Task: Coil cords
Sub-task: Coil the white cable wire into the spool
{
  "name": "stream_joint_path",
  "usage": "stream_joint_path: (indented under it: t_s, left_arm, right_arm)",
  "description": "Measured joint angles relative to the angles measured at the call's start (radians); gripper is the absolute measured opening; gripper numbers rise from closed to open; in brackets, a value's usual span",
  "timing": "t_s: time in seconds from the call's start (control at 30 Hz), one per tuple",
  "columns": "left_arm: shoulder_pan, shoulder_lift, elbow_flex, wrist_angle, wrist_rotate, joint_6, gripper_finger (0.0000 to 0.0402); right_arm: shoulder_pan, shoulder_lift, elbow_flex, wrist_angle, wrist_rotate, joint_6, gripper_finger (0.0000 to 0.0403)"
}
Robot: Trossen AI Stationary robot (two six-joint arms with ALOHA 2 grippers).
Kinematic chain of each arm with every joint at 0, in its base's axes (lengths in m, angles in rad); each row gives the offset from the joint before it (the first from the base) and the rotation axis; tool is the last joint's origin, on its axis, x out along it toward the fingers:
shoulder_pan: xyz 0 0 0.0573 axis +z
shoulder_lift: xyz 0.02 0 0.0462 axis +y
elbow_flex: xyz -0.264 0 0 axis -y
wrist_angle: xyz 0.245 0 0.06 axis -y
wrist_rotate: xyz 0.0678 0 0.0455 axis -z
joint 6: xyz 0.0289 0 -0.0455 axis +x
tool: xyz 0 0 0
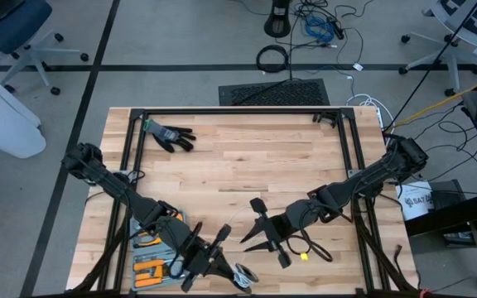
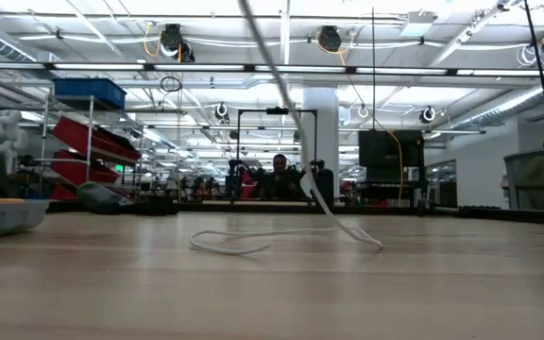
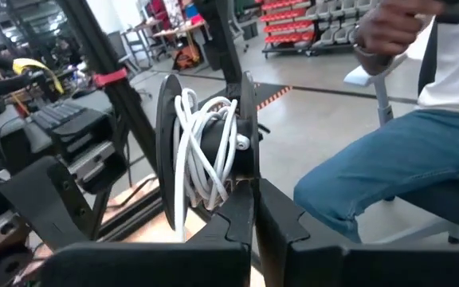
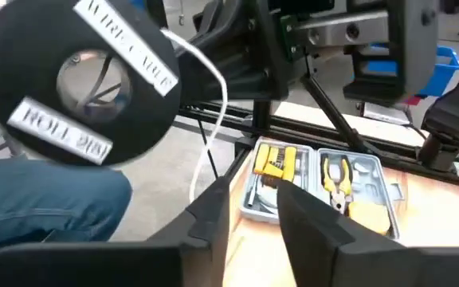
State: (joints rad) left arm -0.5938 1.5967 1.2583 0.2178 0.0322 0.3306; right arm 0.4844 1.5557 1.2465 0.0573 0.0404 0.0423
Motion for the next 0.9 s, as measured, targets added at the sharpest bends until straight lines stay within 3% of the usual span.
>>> stream_joint_path:
  t_s: [0.13, 0.23, 0.57, 0.7, 0.9]
  left_arm:
    - [-0.008, 0.0, 0.0, 0.037, 0.001, 0.021, 0.0006]
    - [-0.013, -0.001, 0.0, 0.046, 0.001, 0.023, 0.0006]
    - [-0.031, -0.001, 0.0, 0.045, -0.002, 0.023, 0.0006]
    - [-0.03, -0.001, 0.0, 0.045, -0.005, 0.02, 0.0006]
    - [-0.03, -0.001, 0.0, 0.045, -0.008, 0.022, 0.0006]
  right_arm:
    - [0.03, -0.003, 0.0, -0.034, 0.017, 0.038, 0.0119]
    - [0.062, -0.002, 0.0, -0.108, 0.086, 0.109, 0.0131]
    - [0.276, 0.058, 0.0, -0.157, 0.555, 0.291, 0.0137]
    - [0.336, 0.196, 0.0, -0.031, 0.729, 0.366, 0.0139]
    - [0.331, 0.441, -0.002, 0.348, 0.911, 0.305, 0.0168]
